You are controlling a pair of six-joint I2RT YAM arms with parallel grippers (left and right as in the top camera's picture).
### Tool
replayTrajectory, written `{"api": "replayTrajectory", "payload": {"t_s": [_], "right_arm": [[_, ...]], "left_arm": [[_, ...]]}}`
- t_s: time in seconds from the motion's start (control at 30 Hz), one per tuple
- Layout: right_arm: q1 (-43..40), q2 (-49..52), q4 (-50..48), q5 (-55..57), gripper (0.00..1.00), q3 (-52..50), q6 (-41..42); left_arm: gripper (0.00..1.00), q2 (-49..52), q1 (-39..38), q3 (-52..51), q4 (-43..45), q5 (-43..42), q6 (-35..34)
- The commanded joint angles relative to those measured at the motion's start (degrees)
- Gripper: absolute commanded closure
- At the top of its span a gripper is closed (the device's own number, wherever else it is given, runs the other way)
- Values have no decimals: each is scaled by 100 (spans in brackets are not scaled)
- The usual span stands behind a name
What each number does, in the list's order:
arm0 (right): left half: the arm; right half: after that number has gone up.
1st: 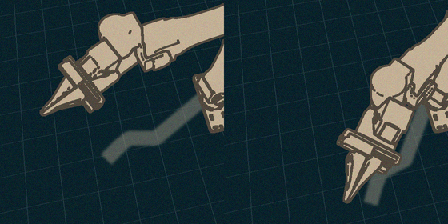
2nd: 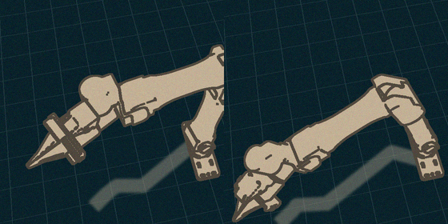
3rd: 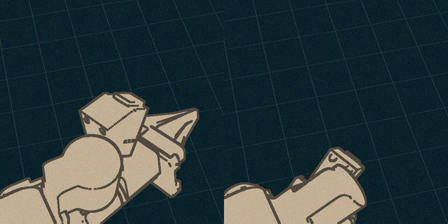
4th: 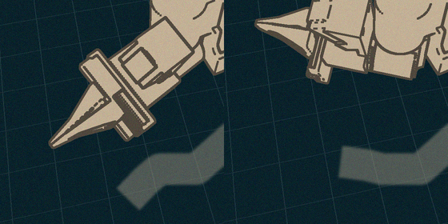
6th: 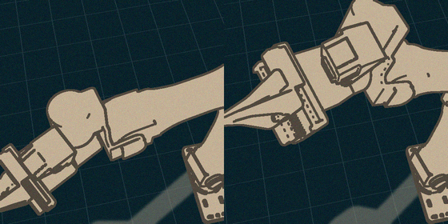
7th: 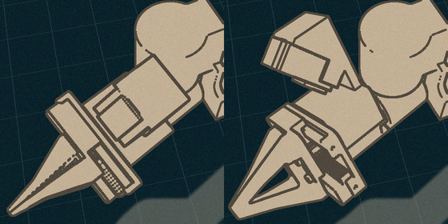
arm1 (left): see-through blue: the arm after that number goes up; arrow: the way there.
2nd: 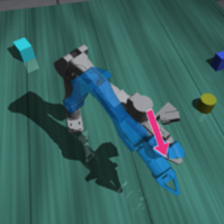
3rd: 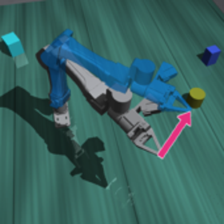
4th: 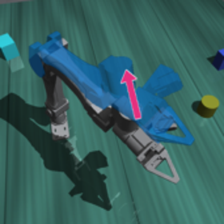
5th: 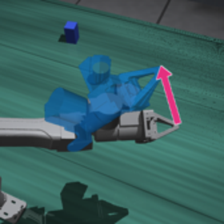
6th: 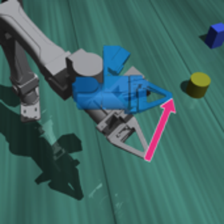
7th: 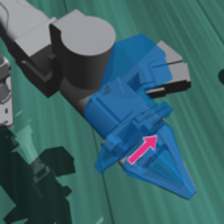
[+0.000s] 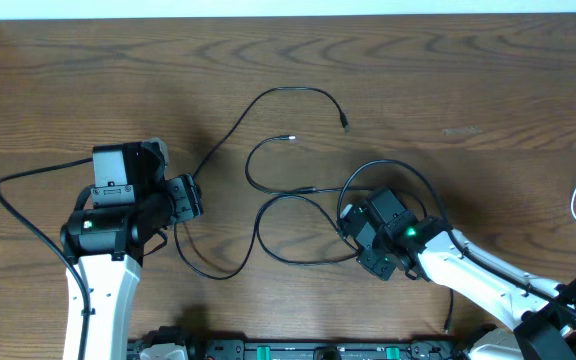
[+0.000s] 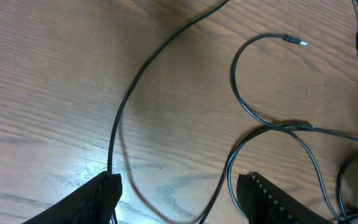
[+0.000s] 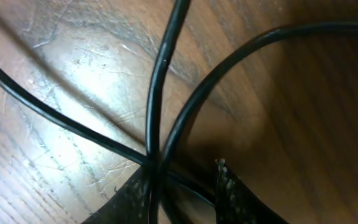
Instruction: Untangle cables
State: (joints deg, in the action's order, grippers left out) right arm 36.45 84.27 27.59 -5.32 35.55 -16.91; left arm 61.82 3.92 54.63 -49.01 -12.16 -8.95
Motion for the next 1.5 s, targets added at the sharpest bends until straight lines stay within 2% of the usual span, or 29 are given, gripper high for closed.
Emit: {"api": "replayTrajectory", "payload": {"t_s": [0.0,0.2,0.5,0.67,0.83,1.1,1.47], "right_arm": [[-35,306,168,-321,74,-352,68],[-35,306,170,-319,99,-352,52],[-35,304,168,-321,99,-275,92],[-37,188,221,-319,99,151,726],[-37,-162,328,-205,99,955,1357],[-42,-715,994,28,99,2800,1388],[-42,-1207,1078,31,99,4872,1386]], "left_arm": [[35,-15,24,42,7,-72,79],[34,-15,24,42,0,-72,79],[35,-15,24,42,4,-72,79],[34,-13,24,42,22,-72,79],[34,-11,24,42,20,-72,79],[35,-11,24,42,22,-72,79],[34,-11,24,42,22,-70,79]]}}
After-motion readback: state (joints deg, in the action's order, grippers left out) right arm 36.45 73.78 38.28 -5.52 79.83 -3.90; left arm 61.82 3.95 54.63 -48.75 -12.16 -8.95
